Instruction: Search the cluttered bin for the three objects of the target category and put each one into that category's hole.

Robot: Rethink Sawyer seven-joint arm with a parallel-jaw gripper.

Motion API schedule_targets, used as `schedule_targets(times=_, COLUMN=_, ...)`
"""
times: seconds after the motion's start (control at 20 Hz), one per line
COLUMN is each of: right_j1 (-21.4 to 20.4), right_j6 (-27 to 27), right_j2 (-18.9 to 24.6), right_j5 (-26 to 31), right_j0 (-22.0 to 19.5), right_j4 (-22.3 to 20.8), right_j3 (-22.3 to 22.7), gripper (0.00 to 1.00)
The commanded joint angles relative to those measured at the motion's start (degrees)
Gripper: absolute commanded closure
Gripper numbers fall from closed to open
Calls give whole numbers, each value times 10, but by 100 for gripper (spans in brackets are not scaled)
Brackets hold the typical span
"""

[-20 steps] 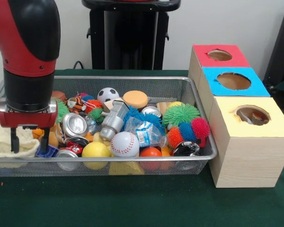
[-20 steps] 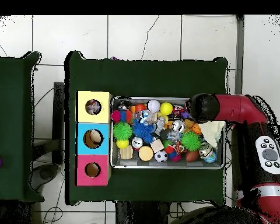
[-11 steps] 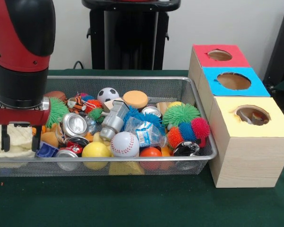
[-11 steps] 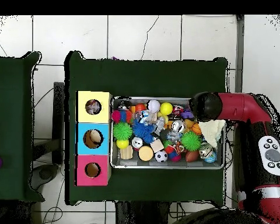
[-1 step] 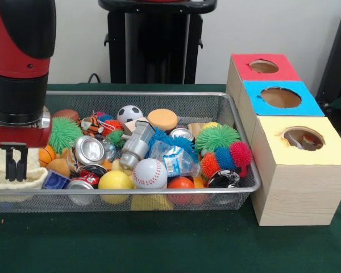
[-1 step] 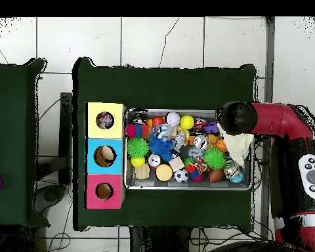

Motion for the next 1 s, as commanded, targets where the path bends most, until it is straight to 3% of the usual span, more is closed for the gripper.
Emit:
schedule_targets(times=0.05, right_j1=-23, right_j6=-174, right_j2=16, right_j5=55, right_j0=-13, right_j4=-17, right_j3=62, gripper=100)
schedule_targets(times=0.3, right_j1=-48, right_j6=-150, right_j2=-10, right_j5=32, right_j0=-16, right_j4=-36, right_j3=104, gripper=100)
schedule_targets(times=0.65, right_j1=-58, right_j6=-179, right_j2=6, right_j5=22, right_j0=-58, right_j4=-35, right_j3=138, gripper=100)
schedule_targets(times=0.7, right_j1=-58, right_j6=-181, right_j2=18, right_j5=20, right_j0=-73, right_j4=-30, right_j3=148, gripper=0)
schedule_targets(times=1.0, right_j1=-57, right_j6=-179, right_j2=19, right_j5=10, right_j0=-81, right_j4=-44, right_j3=153, gripper=0)
